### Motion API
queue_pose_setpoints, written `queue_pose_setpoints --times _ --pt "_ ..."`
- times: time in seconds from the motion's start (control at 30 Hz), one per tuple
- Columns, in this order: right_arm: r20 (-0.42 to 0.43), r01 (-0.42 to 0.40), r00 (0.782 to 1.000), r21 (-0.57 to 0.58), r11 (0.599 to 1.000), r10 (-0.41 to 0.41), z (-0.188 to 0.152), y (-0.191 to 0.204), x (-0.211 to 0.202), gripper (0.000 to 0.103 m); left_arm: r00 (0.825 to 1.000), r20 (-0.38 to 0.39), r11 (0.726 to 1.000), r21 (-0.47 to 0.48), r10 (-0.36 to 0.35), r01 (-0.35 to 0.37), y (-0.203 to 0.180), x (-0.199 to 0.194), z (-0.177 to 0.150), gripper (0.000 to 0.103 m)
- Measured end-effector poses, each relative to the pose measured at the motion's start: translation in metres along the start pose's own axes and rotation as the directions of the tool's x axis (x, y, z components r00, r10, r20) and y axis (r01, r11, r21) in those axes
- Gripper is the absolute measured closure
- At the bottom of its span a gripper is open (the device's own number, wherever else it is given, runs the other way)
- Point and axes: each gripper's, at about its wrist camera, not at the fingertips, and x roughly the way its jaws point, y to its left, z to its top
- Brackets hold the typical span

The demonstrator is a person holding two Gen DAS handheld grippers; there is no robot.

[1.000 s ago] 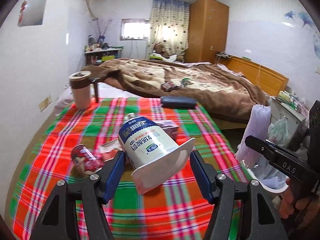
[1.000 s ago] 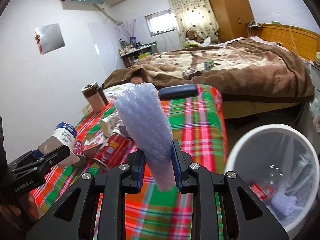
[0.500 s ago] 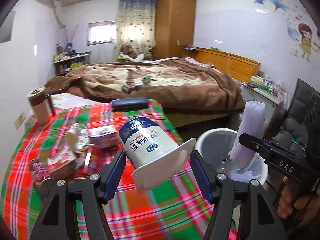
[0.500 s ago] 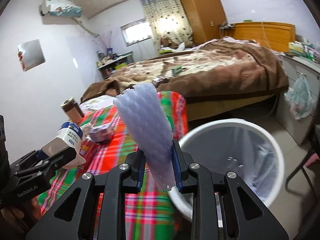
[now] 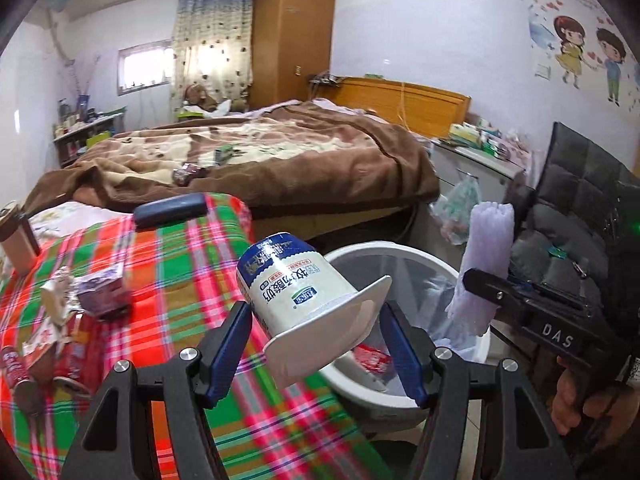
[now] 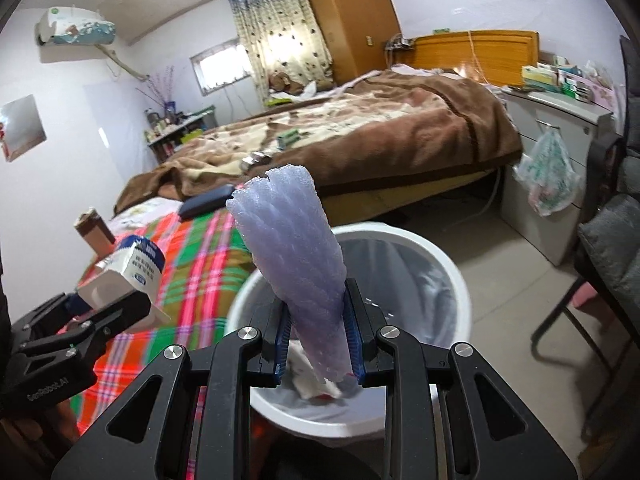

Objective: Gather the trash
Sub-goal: 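Carry the yogurt cup and foam net over the white bin, then open both grippers to drop the yogurt cup and foam net into the bin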

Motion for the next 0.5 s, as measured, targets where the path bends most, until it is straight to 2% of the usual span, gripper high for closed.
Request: queue_pose_setpoints --times 0.27,0.5 --pt "-0.068 0.068 0.996 0.043 0.997 -0.065 -0.008 -0.027 0.012 0.077 0.997 -0.046 0.998 0.032 -0.055 0.057 -0.027 0.033 0.000 0.037" --pt "-0.131 0.065 0.990 0.058 0.996 -0.057 -0.014 -0.037 0.023 0.075 0.990 -0.109 0.996 0.026 -0.085 0.089 -0.034 0.060 -0.006 0.036"
